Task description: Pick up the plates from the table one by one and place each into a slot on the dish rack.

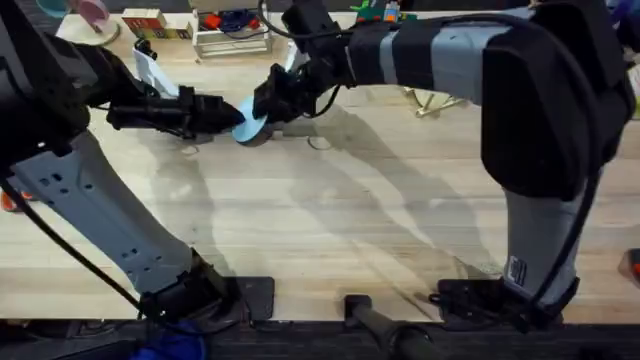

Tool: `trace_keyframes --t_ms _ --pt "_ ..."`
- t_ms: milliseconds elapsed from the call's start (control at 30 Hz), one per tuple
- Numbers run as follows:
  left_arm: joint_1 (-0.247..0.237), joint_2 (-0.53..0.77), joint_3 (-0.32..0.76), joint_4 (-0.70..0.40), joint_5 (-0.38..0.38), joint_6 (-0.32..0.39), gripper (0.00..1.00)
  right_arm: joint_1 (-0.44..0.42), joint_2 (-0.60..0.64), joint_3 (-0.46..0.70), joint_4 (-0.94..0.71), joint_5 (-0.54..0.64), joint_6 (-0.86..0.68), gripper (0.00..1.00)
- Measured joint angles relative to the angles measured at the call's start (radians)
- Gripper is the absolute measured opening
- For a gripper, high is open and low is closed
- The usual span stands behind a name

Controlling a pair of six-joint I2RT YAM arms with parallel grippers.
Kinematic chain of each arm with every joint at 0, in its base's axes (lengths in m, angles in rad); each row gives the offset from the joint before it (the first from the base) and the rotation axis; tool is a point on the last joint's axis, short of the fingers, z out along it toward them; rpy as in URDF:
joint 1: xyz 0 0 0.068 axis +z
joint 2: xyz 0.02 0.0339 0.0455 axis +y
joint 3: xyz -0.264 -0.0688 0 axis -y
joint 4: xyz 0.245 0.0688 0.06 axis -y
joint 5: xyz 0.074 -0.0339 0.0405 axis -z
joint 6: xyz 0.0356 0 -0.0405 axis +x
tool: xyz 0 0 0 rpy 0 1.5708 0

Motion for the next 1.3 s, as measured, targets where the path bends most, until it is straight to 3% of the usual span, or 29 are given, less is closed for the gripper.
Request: trace_keyframes --t_ms 100,133,300,667,1033,1167,1300 --pt "-0.006 -0.018 -0.001 -0.030 -0.050 0.000 0.039 -0.015 0.003 0.000 -0.012 -0.039 -0.031 0.029" --pt "-0.014 -0.056 -0.002 -0.050 -0.135 0.001 0.039 -0.022 0.003 0.000 -0.019 -0.059 -0.073 0.029" --pt "-0.014 -0.155 -0.006 -0.091 -0.272 0.000 0.039 -0.034 -0.013 0.000 -0.096 -0.061 -0.167 0.029" --pt "-0.026 -0.399 -0.006 -0.178 -0.403 -0.019 0.039 -0.040 -0.053 0.221 -0.592 0.158 -0.465 0.031" --pt "-0.182 -0.647 -0.006 -0.226 -0.558 -0.112 0.040 -0.040 -0.055 0.462 -0.950 0.380 -0.699 0.032" --pt "-0.229 -0.748 -0.006 -0.247 -0.600 -0.138 0.040 -0.040 -0.079 0.483 -1.021 0.454 -0.754 0.033" --pt "-0.246 -0.841 -0.006 -0.263 -0.622 -0.157 0.039 -0.040 -0.143 0.485 -1.071 0.526 -0.788 0.033"
